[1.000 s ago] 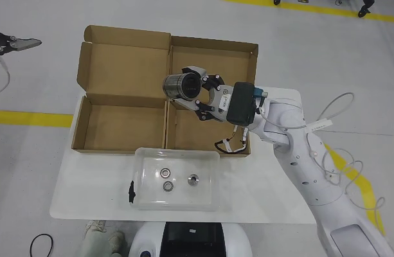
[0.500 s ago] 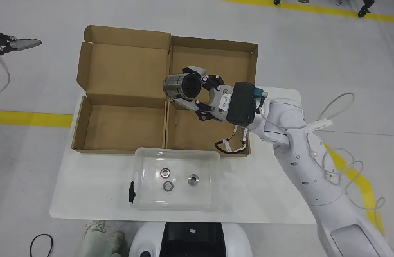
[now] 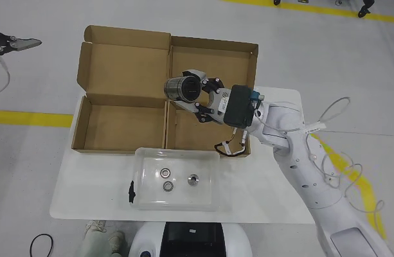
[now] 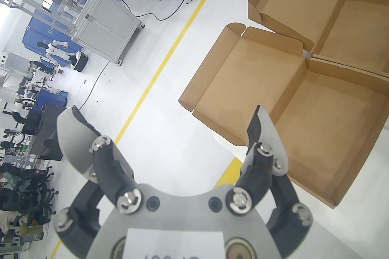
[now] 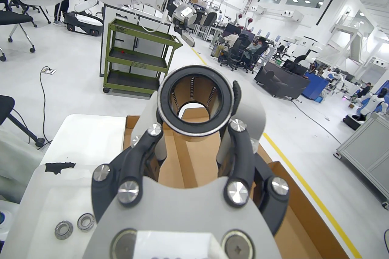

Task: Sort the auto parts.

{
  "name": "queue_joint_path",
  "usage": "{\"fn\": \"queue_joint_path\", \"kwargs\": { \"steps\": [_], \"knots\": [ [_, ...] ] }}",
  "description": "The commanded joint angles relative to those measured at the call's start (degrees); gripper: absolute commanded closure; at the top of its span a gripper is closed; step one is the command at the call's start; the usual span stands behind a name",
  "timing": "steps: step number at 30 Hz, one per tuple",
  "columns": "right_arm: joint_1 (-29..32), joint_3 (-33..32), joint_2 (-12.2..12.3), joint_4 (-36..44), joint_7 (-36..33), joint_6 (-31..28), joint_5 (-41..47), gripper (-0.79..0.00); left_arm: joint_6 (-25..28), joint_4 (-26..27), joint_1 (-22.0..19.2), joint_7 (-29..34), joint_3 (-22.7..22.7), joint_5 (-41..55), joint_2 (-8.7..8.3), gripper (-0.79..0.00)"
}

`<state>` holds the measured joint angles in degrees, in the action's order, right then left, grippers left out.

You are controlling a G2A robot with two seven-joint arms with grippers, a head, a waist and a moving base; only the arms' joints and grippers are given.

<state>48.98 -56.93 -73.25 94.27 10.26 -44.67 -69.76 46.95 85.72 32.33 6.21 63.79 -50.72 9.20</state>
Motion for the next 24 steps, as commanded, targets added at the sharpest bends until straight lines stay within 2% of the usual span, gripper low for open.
{"fn": "queue_joint_path", "kwargs": {
  "steps": [1, 12, 24],
  "knots": [
    [0.7, -0.1, 0.1, -0.6, -1.0, -0.3, -0.2, 0.0, 0.0, 0.0, 0.0, 0.0, 0.0, 0.0, 0.0, -0.785],
    [3.2, 1.3, 0.4, -6.5, -7.4, -2.5, 1.2, 0.0, 0.0, 0.0, 0.0, 0.0, 0.0, 0.0, 0.0, -0.785],
    [1.8, 4.3, -0.3, -14.3, -13.2, -0.1, -0.1, 0.0, 0.0, 0.0, 0.0, 0.0, 0.0, 0.0, 0.0, -0.785]
  ]
}}
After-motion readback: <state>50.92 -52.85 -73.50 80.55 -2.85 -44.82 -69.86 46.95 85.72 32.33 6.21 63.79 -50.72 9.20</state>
